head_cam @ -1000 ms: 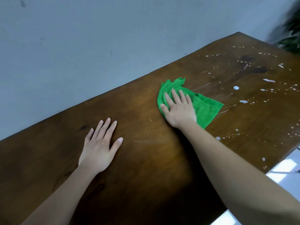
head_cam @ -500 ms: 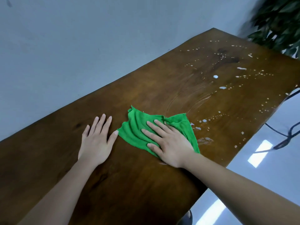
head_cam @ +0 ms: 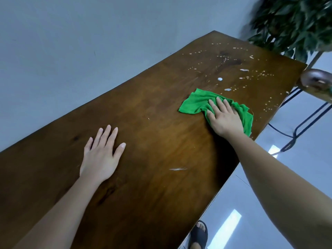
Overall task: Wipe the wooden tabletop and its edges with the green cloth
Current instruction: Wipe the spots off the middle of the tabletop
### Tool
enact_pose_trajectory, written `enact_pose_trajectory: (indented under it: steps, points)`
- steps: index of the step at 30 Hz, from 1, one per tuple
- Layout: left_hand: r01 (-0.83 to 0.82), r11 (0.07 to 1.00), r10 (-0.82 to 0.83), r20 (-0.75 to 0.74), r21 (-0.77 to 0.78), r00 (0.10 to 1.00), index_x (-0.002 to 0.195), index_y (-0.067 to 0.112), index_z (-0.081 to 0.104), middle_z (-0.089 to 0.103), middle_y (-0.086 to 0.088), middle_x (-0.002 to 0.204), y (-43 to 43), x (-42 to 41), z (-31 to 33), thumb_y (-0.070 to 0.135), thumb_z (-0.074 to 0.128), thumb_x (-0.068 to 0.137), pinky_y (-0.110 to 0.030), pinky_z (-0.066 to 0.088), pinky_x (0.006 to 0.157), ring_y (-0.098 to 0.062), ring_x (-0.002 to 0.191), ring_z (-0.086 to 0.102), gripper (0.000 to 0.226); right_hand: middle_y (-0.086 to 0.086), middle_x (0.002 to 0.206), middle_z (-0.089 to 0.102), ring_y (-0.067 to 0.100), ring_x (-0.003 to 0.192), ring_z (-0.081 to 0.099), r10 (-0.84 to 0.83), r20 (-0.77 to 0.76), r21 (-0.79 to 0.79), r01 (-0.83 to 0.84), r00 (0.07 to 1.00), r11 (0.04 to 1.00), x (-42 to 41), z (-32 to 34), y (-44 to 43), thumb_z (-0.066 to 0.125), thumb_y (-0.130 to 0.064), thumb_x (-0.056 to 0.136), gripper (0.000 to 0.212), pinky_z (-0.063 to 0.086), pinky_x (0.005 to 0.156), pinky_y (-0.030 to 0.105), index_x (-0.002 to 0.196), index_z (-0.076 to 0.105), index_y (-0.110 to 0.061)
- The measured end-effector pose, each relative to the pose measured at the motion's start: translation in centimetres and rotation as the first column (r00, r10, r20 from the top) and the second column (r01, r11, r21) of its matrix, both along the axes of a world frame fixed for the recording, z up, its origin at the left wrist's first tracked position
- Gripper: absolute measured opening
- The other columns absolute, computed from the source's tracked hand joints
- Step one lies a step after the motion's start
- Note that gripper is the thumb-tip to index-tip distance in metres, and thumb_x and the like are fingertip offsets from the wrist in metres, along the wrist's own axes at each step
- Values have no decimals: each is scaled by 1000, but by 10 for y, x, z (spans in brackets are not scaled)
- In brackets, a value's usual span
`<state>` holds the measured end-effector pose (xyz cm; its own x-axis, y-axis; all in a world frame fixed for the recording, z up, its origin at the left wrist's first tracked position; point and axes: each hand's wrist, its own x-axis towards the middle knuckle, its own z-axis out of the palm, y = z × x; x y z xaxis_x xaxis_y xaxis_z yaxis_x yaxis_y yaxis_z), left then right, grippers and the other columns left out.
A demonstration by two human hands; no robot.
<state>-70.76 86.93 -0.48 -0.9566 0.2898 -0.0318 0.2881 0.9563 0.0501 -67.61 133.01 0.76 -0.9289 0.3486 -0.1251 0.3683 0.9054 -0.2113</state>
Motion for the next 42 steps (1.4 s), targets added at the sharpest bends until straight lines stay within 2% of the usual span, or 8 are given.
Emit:
enact_pose_trajectory:
  steps: [4,8,13,17,22,29,34,42]
  points:
    - [17,1000,-17,-8,3,1000,178,34,13,8,4,187,0,1,1,81,-7,104,-54,12,138,-20,173,3,90,-4,186,-7,24,172,-11,26,-4,19,-26,1000,999,20,-2,-47,3,-75,109,77,-4,138,48,177,0,-39]
    - [35,999,-35,5,18,999,178,32,16,10,3,187,3,2,4,81,-7,102,-55,13,138,-22,173,5,94,-4,186,-9,25,172,-14,114,-17,-1,-114,993,994,50,-2,-112,-2,-79,106,82,-5,138,49,177,-3,-38]
    - [49,999,-49,13,23,999,178,33,15,9,3,187,5,4,5,82,-8,101,-55,11,138,-21,173,4,94,-3,186,-8,24,171,-17,294,-47,-34,-296,955,955,96,-3,-189,-2,-79,108,81,-7,138,50,177,-1,-38]
    - [67,997,-67,9,33,998,178,33,17,11,3,187,8,8,5,81,-5,102,-56,13,138,-20,173,6,92,-3,187,-2,23,171,-15,460,-80,-30,-464,884,885,136,-7,-212,5,-74,113,75,-7,138,50,178,6,-37]
    - [92,995,-93,18,32,996,178,34,16,9,4,187,16,10,5,81,-2,103,-56,13,138,-20,173,5,91,-7,186,2,17,172,-10,502,-93,-35,-507,860,861,146,-4,-173,13,-62,118,62,-3,139,45,177,12,-41]
    - [109,994,-110,18,23,994,178,36,15,8,5,187,36,12,3,82,-2,102,-55,13,138,-20,173,3,90,-13,186,1,12,171,-9,357,-96,-15,-360,929,933,131,-7,-88,10,-65,117,63,6,138,46,176,13,-45]
    - [132,991,-132,12,20,991,178,37,14,7,6,187,71,9,-1,81,-1,104,-54,13,137,-19,173,2,88,-14,186,4,12,172,-5,253,-117,-5,-255,960,967,101,-10,-20,5,-68,115,66,4,139,44,176,15,-46]
    - [113,993,-113,-8,25,994,178,36,17,11,5,187,140,-3,-5,79,3,107,-55,15,137,-19,173,5,84,-12,186,4,13,172,-3,129,-117,3,-130,985,992,33,-7,104,10,-65,116,63,1,139,42,176,13,-46]
